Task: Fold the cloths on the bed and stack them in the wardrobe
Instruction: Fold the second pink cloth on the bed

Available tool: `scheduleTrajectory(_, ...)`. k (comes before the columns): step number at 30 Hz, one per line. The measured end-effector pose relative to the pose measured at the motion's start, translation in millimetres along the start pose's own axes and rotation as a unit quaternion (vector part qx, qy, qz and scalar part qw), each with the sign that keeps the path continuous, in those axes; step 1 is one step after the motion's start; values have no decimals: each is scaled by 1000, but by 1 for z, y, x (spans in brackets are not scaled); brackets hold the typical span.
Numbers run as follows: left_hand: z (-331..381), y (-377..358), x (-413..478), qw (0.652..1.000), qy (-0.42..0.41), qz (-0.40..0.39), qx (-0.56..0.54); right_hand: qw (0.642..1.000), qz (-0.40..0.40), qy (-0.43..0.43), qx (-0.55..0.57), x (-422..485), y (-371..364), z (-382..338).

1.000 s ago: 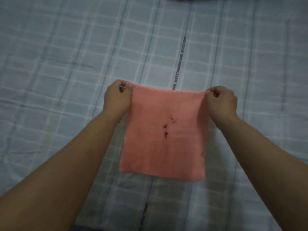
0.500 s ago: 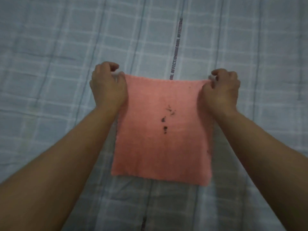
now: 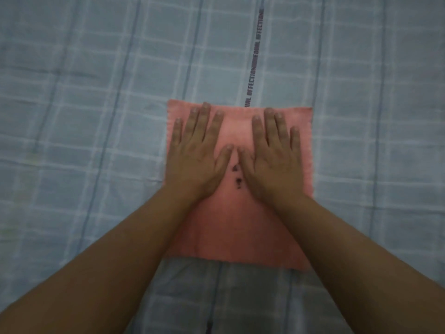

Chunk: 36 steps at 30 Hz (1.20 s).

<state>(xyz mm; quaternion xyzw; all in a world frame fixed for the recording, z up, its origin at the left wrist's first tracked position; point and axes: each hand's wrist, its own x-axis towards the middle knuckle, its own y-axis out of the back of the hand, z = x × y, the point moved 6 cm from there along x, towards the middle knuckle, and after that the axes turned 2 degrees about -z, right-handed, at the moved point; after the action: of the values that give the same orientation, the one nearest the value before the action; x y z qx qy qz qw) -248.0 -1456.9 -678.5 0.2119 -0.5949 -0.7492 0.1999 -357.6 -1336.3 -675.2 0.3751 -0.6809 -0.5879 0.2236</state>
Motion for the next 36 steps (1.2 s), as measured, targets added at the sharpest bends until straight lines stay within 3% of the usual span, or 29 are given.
scheduleTrajectory(8,-44,11,-6,998,62,-20,19,995,-17,-94,-20,-1,16,55)
scheduleTrajectory(13,-44,27,-10,989,143,19,15,990,-20,-138,-17,3,29,56)
scheduleTrajectory(15,-24,39,-14,991,113,67,-2,991,22,-129,12,2,37,35)
scheduleTrajectory(18,20,38,-26,991,11,123,-57,997,41,-51,29,-14,27,-14)
scheduleTrajectory(21,34,12,-41,993,17,81,-86,1000,0,-20,11,-35,-3,-38)
scheduleTrajectory(23,29,0,-49,996,27,57,-58,999,19,-29,-2,-41,-9,-34)
scheduleTrajectory(36,-26,4,-91,998,64,12,16,993,16,-105,-42,-77,2,49)
